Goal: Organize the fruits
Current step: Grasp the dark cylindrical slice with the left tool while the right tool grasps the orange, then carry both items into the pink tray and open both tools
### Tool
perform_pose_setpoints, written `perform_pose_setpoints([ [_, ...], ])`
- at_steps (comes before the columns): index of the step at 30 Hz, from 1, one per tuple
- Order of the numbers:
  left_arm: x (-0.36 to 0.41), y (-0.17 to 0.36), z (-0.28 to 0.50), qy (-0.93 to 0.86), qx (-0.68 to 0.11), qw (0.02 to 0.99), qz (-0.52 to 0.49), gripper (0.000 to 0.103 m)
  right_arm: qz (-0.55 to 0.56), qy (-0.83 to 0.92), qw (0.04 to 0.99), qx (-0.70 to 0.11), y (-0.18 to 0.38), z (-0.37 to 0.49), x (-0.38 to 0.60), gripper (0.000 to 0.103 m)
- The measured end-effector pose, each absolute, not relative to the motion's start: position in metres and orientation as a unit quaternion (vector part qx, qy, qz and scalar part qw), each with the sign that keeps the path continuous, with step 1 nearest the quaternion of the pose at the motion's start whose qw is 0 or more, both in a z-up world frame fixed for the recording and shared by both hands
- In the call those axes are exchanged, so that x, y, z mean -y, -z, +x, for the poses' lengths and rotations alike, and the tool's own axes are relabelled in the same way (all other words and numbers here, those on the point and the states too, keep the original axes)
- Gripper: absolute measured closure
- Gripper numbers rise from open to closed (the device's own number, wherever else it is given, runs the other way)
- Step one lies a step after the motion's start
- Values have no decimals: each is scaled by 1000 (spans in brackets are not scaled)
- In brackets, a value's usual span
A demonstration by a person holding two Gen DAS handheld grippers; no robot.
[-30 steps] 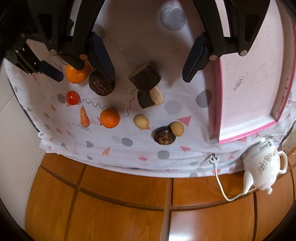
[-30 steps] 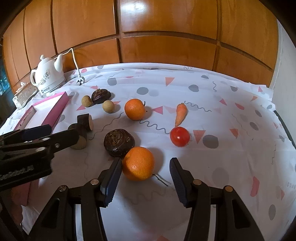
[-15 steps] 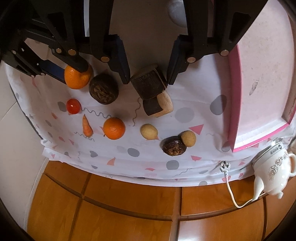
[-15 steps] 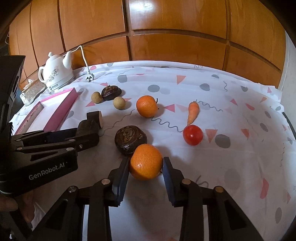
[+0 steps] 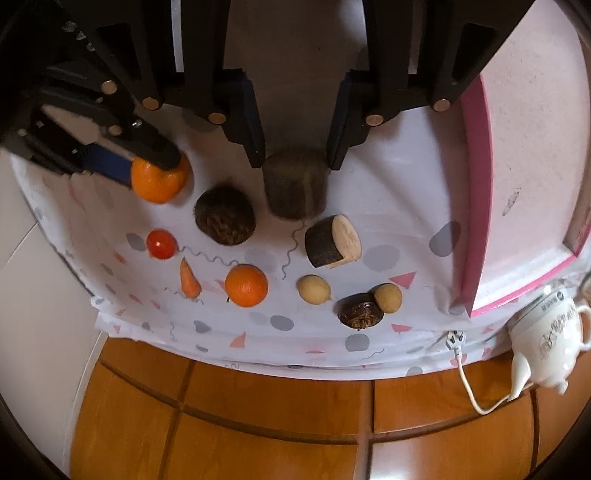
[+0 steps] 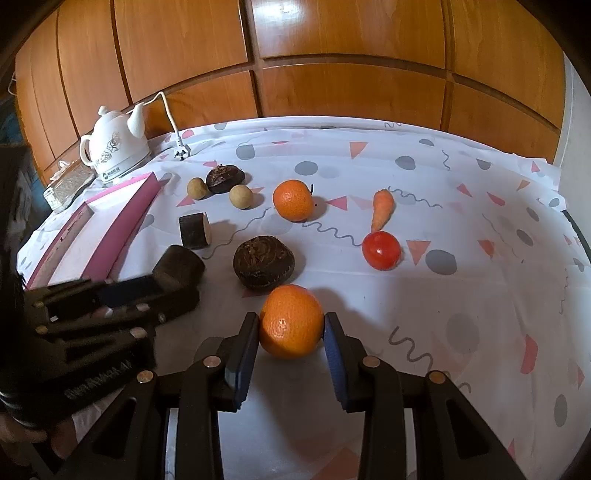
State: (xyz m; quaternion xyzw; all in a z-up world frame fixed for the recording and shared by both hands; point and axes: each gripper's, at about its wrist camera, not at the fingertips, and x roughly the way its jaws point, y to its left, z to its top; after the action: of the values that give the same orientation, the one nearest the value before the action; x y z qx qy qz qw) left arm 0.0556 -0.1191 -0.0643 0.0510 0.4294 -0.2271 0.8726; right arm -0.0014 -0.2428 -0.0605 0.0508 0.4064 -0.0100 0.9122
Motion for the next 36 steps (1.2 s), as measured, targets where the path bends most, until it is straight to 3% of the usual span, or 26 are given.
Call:
perform_pose_setpoints([
  [36, 97, 31, 26, 272, -390, 879, 4, 73, 31, -8, 914, -404, 56, -15, 225, 68],
])
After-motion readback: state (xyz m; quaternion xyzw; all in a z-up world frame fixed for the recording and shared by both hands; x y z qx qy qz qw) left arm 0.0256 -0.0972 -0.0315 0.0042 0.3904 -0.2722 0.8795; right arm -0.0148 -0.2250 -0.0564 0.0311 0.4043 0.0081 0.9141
